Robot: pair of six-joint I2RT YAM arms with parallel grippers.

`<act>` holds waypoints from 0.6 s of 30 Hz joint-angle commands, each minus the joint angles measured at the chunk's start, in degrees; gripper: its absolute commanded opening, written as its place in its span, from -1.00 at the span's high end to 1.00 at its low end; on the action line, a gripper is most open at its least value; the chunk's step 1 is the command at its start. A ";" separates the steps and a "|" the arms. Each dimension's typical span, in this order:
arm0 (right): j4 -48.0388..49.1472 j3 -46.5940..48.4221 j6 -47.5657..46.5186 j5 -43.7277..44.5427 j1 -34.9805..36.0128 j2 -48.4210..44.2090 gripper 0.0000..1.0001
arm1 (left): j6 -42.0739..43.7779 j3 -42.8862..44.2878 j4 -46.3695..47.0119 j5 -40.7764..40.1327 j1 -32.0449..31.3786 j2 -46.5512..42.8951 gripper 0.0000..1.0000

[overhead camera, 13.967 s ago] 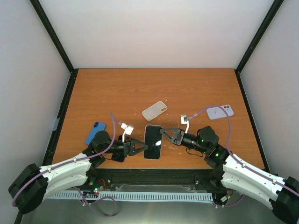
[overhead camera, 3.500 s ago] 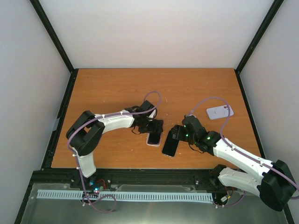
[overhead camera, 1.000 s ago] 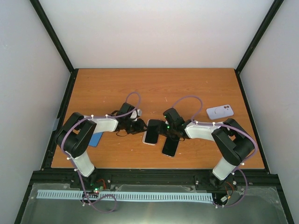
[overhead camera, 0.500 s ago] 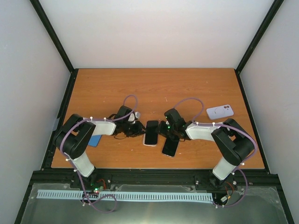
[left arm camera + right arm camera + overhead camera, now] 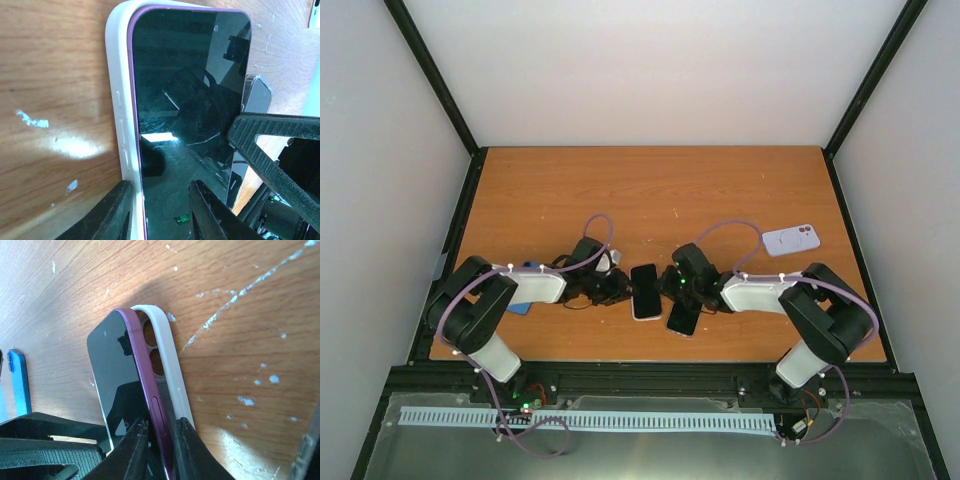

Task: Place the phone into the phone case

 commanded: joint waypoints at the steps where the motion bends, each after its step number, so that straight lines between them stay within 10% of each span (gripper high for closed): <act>1: 0.75 -1.29 4.10 1.14 3.78 -1.65 0.72 | -3.06 -0.56 4.65 3.05 -2.80 -0.98 0.36; 18: -7.37 0.28 -7.00 4.90 4.74 -5.47 0.19 | -3.97 -5.19 0.75 -1.33 -0.36 -9.13 0.14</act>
